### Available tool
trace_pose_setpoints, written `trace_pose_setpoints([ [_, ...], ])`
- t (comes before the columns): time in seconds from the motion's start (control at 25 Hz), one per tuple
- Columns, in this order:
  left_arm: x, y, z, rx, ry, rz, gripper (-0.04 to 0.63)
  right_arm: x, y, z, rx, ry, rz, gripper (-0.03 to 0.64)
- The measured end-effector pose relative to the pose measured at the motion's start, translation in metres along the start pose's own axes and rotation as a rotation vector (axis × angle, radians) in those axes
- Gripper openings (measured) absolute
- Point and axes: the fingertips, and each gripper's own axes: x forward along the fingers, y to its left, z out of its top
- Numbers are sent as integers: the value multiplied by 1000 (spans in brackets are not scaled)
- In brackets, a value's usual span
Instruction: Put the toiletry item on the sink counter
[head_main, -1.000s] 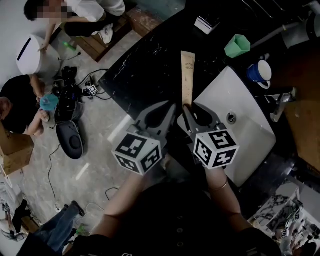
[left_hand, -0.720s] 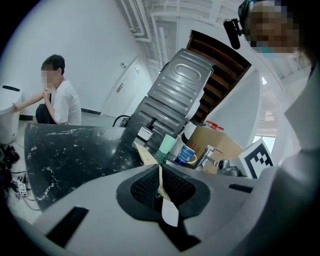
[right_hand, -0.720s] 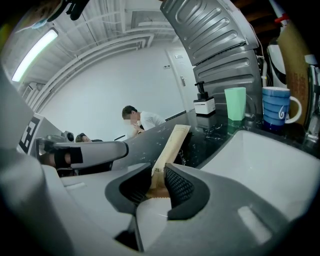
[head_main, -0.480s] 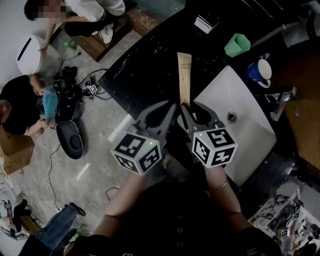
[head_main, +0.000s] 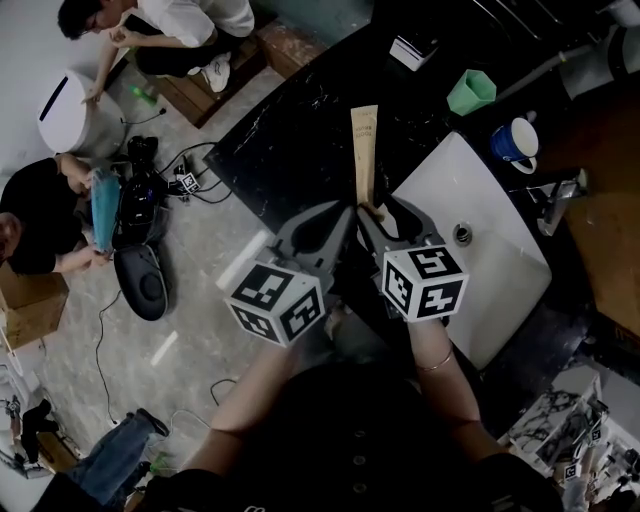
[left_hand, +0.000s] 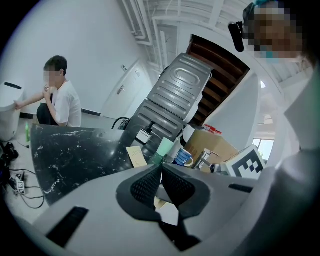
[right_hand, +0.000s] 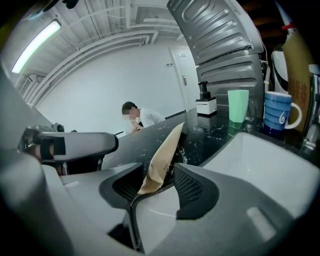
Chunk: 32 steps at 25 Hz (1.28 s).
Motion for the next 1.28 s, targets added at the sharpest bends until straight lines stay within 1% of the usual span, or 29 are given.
trace_pose_setpoints([
  [0.12,-6,-2,1,12,-5,2,23,-8,5,8,-19,-31,-3,184],
  [0.2,-11,-6,1,16,-8,-1,23,-15,10,13,-32,-50,3,201],
  [0.32,-19,-16,3,18,-19,-14,23,-30,20,22,-46,-90,12,202],
  [0.52,-34,-37,9,69,-36,-51,23,-61,37,37,-68,-183,21,202],
  [0.88,-85,-84,2,155,-62,-101,23,-130,72,22,-90,-279,-6,202],
  [1.16,-130,-116,-7,214,-92,-130,23,-183,106,6,-102,-345,-7,202],
  [1.28,-150,-128,-12,227,-103,-137,23,-201,121,-4,-108,-360,-3,201],
])
